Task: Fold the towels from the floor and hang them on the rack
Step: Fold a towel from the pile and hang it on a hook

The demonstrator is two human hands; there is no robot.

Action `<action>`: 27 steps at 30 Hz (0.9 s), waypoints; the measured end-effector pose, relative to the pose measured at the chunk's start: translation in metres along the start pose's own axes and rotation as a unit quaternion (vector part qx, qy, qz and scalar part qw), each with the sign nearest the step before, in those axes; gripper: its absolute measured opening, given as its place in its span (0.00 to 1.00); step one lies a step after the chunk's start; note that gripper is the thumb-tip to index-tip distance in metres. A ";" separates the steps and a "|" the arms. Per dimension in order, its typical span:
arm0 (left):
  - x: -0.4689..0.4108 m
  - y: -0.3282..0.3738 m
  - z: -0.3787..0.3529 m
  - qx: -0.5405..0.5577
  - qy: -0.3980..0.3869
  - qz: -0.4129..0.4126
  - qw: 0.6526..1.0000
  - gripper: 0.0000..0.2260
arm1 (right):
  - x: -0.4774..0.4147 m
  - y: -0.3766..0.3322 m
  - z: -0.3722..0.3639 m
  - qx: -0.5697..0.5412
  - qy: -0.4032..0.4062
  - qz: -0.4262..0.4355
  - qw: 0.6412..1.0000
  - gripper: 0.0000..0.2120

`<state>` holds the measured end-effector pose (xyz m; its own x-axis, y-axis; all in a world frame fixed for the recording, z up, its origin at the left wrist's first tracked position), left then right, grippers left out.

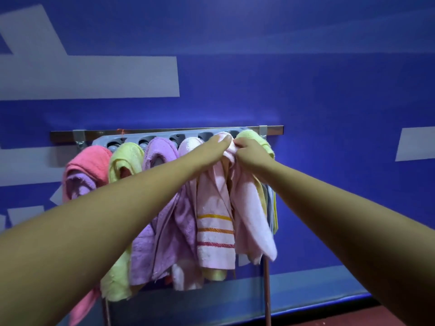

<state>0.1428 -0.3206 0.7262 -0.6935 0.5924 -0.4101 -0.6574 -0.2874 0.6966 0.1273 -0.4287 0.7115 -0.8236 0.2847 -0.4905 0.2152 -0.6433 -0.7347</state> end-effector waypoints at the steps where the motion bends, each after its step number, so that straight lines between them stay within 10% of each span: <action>1: -0.004 -0.014 0.001 0.063 0.025 0.027 0.997 0.32 | 0.003 0.005 0.000 -0.093 -0.001 -0.012 0.996 0.10; 6: -0.024 -0.064 -0.003 0.226 0.085 0.094 0.966 0.46 | 0.012 0.021 -0.010 -0.270 -0.044 -0.064 0.960 0.16; 11: -0.015 -0.053 0.002 0.046 0.084 0.078 0.992 0.34 | 0.017 0.002 -0.006 0.080 -0.021 0.061 0.995 0.09; 14: 0.003 -0.032 0.000 -0.101 0.057 0.038 0.992 0.26 | 0.030 -0.009 -0.001 0.099 0.040 0.133 0.985 0.05; 21: 0.007 -0.034 -0.004 -0.123 0.047 -0.020 0.991 0.29 | 0.022 0.029 -0.017 -0.207 -0.018 -0.069 0.976 0.12; 27: 0.018 -0.052 0.001 -0.163 0.062 0.048 0.983 0.14 | 0.041 0.011 0.000 0.064 0.055 0.089 0.992 0.14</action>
<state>0.1645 -0.2942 0.6827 -0.7749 0.4592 -0.4344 -0.6320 -0.5761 0.5183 0.0954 -0.4239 0.6834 -0.7145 0.2310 -0.6604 0.2767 -0.7737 -0.5700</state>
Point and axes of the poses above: each hand's wrist, its own x-axis away from the middle knuckle, its own z-axis out of the back of the hand, y = z × x, the point moved 9 cm from there along -x, towards the middle knuckle, and after that the axes turned 1 degree about -z, right-handed, at the moved point
